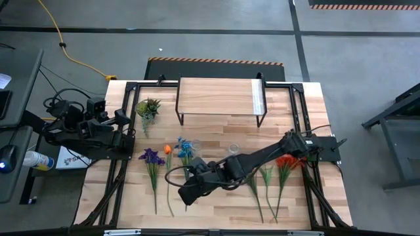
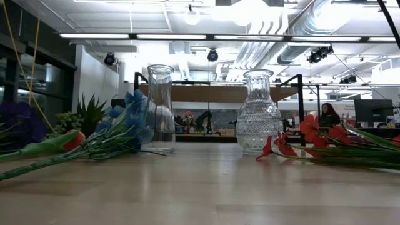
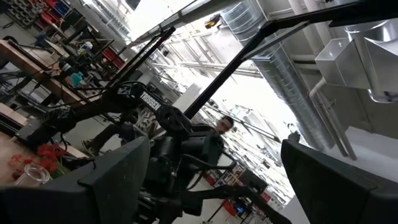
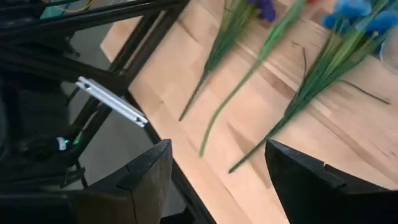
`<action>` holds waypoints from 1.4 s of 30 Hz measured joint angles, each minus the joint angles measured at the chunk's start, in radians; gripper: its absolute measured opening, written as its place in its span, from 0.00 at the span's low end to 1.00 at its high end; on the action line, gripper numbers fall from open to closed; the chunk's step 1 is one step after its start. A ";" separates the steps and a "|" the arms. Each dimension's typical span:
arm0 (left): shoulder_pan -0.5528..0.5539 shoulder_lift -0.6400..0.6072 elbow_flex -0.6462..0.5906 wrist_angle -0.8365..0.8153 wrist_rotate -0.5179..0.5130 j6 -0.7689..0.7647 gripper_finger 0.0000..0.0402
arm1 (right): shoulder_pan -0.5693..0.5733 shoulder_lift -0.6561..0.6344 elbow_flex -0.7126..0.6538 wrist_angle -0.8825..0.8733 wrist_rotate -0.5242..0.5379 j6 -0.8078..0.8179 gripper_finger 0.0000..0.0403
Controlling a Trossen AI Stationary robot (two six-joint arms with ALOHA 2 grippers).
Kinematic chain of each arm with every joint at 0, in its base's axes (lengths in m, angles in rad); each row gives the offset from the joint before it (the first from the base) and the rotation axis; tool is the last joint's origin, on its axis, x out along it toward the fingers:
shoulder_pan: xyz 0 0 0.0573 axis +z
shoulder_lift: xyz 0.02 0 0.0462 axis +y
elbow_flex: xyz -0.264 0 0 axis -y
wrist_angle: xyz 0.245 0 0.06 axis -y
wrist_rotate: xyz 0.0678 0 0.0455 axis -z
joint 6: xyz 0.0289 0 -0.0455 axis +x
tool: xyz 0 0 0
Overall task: Pick and place flowers into a vace then onto a shelf
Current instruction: Put the blue flower into the left transparent crystal vase
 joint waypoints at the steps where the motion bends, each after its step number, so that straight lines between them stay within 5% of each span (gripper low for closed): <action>1: 0.000 0.000 0.000 -0.002 0.000 0.000 0.98 | 0.000 0.008 0.000 -0.010 0.000 0.005 0.62; 42: 0.000 0.000 0.000 -0.166 -0.002 0.000 0.98 | -0.059 0.295 -0.001 0.072 0.009 0.129 0.62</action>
